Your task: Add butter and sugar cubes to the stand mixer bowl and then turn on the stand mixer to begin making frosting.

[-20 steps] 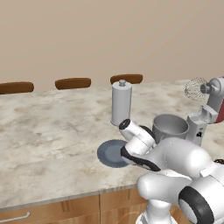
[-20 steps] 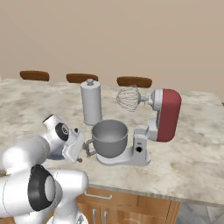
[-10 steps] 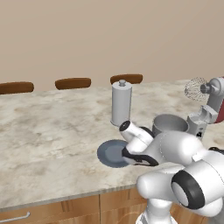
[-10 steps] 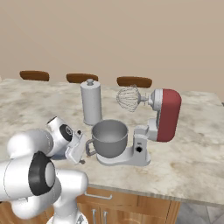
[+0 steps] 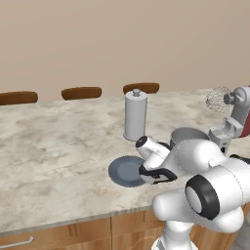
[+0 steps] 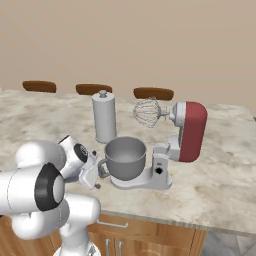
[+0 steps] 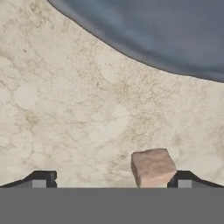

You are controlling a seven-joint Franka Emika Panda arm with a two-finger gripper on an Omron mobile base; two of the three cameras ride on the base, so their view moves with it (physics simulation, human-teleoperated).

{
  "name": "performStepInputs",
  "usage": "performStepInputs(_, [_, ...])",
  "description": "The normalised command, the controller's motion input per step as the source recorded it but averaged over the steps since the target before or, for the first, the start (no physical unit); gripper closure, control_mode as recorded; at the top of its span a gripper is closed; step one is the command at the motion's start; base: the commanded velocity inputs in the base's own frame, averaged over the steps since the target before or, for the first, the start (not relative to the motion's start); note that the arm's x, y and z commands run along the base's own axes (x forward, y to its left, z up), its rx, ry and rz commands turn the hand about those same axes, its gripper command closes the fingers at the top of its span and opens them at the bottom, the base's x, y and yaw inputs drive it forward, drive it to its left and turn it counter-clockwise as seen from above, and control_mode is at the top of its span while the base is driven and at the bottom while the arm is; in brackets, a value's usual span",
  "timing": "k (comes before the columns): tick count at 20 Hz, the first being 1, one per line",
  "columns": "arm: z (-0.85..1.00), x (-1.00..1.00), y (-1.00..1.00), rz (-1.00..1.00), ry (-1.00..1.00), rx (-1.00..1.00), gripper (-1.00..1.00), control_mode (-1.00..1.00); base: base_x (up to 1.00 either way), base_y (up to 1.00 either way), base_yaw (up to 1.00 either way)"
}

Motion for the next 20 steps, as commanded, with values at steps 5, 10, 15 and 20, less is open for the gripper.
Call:
performStepInputs(5, [-0.18,0.00,0.00,0.00,0.00,0.01,-1.00,-1.00,0.00,0.00,0.00])
performStepInputs(10, [-0.18,0.00,0.00,0.00,0.00,0.00,-1.00,-1.00,0.00,0.00,0.00])
performStepInputs(15, [-0.24,0.01,0.00,0.00,0.00,0.00,1.00,-1.00,0.00,0.00,0.00])
performStepInputs(20, [-0.22,0.00,0.00,0.00,-0.01,0.00,1.00,-1.00,0.00,0.00,0.00])
